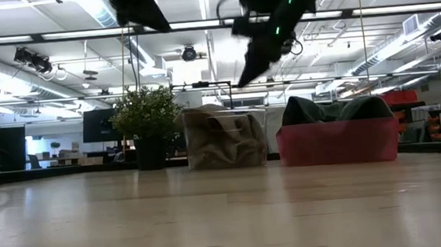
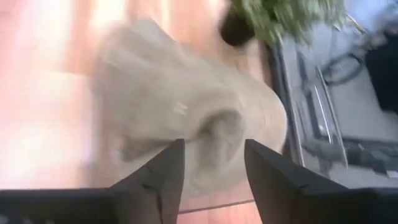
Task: Pick & Place hat
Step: Return to Home Position
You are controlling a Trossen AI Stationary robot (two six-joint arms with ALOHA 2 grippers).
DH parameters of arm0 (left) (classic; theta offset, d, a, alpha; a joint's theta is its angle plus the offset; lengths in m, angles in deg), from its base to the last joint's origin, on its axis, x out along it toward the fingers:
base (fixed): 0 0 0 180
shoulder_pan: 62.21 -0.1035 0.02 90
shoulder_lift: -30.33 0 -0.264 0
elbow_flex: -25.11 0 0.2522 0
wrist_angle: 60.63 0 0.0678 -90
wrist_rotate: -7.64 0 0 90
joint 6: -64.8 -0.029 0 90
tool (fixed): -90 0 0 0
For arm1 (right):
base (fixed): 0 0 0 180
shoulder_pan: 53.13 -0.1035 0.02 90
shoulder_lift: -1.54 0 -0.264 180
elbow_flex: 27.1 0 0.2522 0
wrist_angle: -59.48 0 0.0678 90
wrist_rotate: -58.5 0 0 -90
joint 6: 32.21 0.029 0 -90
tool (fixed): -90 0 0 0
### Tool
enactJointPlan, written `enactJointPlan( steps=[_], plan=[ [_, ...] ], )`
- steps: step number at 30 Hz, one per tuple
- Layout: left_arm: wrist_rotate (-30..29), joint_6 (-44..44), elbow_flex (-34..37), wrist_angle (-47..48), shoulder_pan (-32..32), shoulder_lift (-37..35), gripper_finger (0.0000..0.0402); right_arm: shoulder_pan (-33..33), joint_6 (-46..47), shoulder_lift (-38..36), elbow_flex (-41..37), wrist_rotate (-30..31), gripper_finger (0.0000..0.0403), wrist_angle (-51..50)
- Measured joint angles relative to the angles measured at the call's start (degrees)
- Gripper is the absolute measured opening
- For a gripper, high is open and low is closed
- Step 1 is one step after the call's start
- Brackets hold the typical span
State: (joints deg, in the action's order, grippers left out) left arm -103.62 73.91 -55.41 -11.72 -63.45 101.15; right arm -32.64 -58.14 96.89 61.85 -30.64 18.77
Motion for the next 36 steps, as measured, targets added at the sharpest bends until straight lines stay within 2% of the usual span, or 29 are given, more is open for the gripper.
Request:
enactJointPlan(
  steps=[5,9,12,21,30,36],
  plan=[
    [-0.1,2.5,0.0,2.6,0.7,-8.1,0.0023,-4.8,1.6,-8.2,4.6,-3.3,0.0171,-6.8],
    [-0.1,1.8,0.2,6.5,2.1,-15.2,0.0023,-8.8,4.1,-17.6,4.0,-3.5,0.0160,-9.3],
    [-0.2,-1.2,4.0,6.0,3.4,-21.1,0.0023,-11.9,7.2,-25.0,1.4,-3.5,0.0147,-12.3],
    [-0.2,-5.0,29.4,-10.9,5.0,-39.2,0.0023,-18.4,13.9,-46.9,-23.8,-4.7,0.0106,-0.9],
    [-0.1,-9.8,43.4,-15.9,5.0,-56.1,0.0023,-18.5,16.5,-65.6,-45.8,-4.8,0.0103,18.1],
    [-0.1,-11.4,53.6,-23.4,5.0,-66.1,0.0023,-18.5,19.7,-73.1,-57.9,-4.8,0.0103,29.2]
  ],
)
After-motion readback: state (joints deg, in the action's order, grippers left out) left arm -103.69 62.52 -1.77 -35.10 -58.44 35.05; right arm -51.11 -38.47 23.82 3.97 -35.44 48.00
